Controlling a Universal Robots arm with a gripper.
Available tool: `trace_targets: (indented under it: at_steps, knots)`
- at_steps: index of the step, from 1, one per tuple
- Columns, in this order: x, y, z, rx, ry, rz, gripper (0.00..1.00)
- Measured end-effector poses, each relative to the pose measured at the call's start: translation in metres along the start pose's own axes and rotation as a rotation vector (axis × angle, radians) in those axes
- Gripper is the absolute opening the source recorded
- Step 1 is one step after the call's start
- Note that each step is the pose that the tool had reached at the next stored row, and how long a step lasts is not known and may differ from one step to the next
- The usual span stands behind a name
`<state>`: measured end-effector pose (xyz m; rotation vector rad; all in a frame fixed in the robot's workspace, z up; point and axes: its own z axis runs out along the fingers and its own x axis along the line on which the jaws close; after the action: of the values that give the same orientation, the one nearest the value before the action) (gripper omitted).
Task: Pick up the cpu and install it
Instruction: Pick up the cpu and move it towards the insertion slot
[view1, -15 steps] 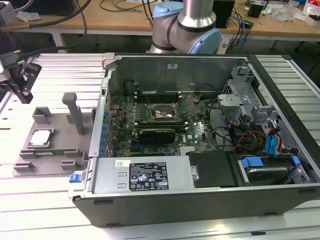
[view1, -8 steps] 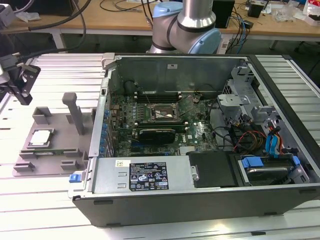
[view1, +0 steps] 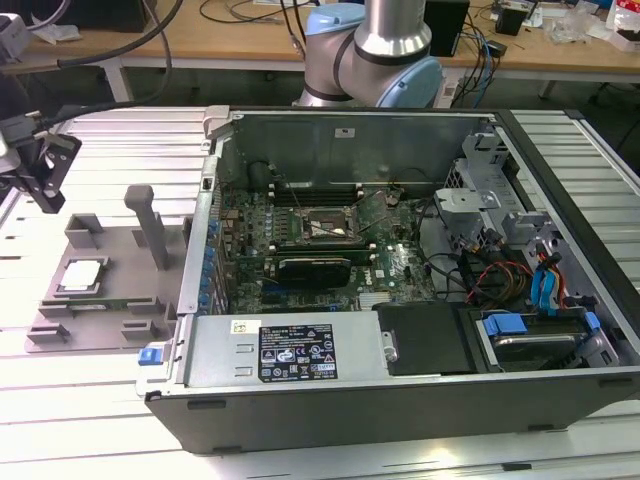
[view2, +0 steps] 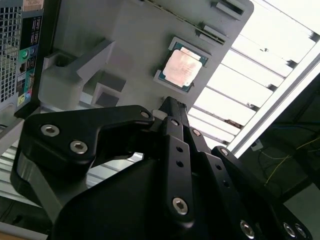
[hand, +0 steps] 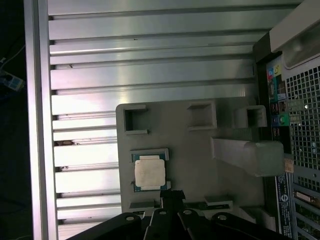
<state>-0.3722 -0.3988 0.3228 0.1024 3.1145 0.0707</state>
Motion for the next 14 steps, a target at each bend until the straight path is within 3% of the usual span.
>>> trace_targets:
  at_steps: [7,14]
  knots:
    - [0.0008,-0.0003,0.0049,0.0,-0.0001,0.0,0.11]
    - [0.0017,-0.0011,0.0204,0.0002,0.0031,0.0,0.11]
